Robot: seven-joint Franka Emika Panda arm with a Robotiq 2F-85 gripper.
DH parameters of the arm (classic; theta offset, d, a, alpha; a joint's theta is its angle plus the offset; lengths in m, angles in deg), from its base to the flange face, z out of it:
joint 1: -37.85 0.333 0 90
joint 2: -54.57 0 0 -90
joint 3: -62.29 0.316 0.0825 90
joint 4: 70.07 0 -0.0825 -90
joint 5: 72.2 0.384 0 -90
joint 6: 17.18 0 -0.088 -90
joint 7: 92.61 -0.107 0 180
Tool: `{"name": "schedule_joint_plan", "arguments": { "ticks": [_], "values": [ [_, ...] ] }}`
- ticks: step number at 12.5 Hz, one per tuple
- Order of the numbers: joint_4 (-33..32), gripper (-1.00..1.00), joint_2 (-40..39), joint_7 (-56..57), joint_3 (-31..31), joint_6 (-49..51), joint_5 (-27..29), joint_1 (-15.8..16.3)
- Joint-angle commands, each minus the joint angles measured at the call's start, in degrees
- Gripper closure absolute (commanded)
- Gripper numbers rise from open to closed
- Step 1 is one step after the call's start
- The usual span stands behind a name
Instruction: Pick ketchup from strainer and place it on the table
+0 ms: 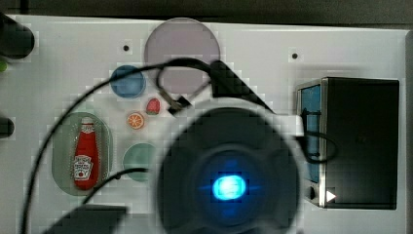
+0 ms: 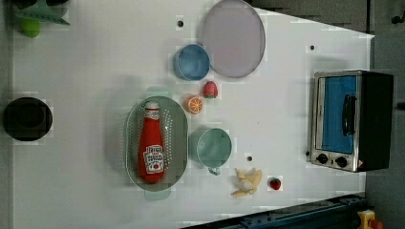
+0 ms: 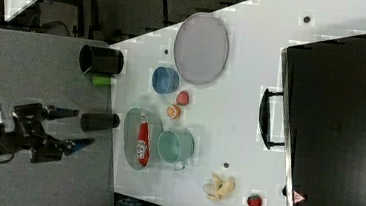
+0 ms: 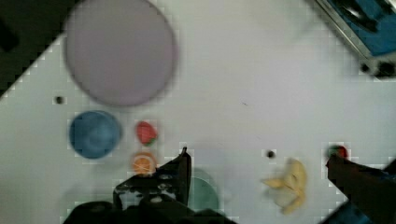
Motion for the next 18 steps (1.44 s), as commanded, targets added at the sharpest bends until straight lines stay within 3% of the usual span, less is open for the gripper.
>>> {"name": "schedule_joint_plan", "arguments": {
  "ticks": [1, 11, 16, 18],
  "values": [
    [-1.3, -1.0, -4.8, -2.7, 7.2, -1.2, -0.1, 2.3],
    [-4.1, -1.0, -14.7, -3.1, 31.3, -6.6, -0.2, 4.3],
    [-14.7, -1.0, -19.4, -3.2, 37.2, -26.7, -1.0, 4.9],
    [-19.6, -1.0, -21.4, -3.3, 37.4, -35.4, -4.3, 5.5]
  ]
}}
